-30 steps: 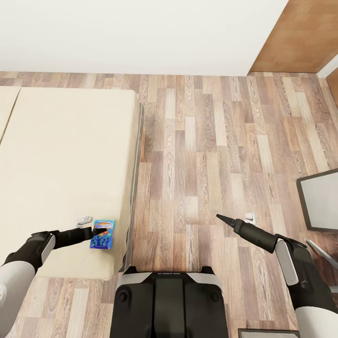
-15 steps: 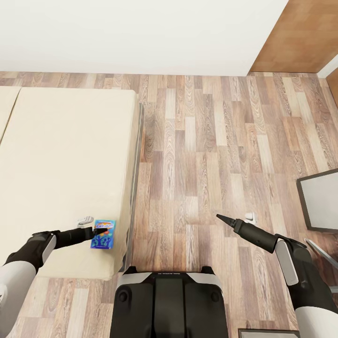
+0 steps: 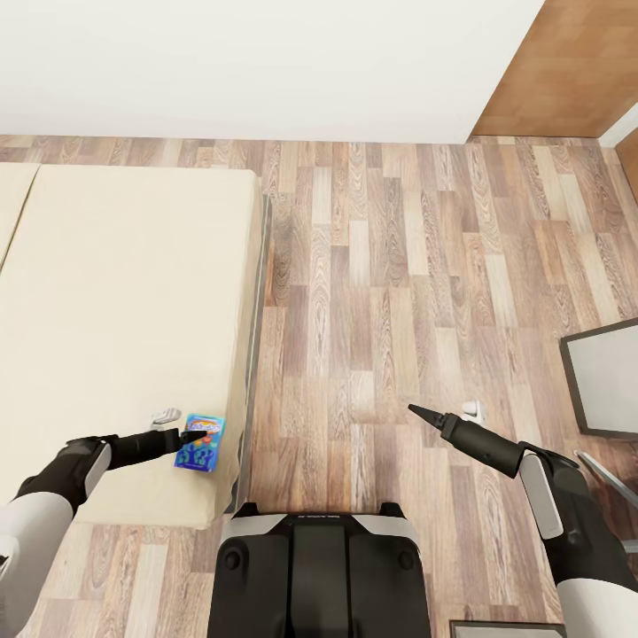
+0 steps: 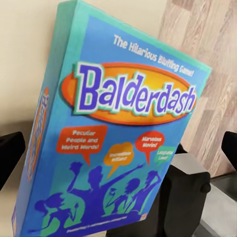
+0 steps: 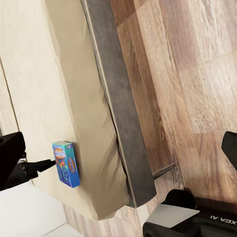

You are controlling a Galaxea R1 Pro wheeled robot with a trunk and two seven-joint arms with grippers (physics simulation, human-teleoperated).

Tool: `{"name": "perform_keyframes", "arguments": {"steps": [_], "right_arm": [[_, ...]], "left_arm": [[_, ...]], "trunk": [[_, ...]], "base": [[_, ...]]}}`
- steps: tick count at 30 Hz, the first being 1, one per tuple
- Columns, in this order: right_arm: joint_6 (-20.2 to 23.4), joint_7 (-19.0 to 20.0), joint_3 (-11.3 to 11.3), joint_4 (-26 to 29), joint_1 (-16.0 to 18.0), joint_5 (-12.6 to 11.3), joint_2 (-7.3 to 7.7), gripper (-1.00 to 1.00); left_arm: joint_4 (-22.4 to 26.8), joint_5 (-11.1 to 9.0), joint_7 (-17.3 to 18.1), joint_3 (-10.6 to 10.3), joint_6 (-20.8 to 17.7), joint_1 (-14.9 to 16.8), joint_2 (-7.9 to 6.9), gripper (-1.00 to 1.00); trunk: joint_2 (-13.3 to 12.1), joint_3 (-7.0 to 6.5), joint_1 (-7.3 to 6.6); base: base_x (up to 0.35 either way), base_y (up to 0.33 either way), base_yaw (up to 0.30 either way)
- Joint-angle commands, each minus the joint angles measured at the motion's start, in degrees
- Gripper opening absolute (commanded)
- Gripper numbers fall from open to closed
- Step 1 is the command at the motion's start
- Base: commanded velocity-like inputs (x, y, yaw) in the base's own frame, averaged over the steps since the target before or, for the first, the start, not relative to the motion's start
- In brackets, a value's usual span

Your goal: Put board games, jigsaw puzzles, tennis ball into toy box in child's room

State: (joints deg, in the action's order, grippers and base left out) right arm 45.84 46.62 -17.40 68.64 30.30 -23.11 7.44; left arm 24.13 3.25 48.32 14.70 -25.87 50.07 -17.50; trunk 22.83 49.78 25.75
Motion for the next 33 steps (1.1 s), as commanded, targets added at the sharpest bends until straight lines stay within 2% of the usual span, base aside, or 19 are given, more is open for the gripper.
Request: {"name": "perform_keyframes", "arguments": {"steps": [1,33], "right_arm": [[0.31,0.13,-0.05,0.0,0.03,-0.09,-0.01,1.0],[0.49,0.14,-0.02,0.26,0.03,-0.18,-0.04,1.0]], "left_arm": [[0.04,0.35,0.44,0.44,-0.49,0.03,0.08,1.0],[0.04,0.33,1.1,0.41,-0.41,0.03,0.1,1.0]], "trunk": [[0.09,0.06,0.03],[0.09,0.06,0.03]], "base": [[0.0,0.0,0.0],[0.0,0.0,0.0]]}}
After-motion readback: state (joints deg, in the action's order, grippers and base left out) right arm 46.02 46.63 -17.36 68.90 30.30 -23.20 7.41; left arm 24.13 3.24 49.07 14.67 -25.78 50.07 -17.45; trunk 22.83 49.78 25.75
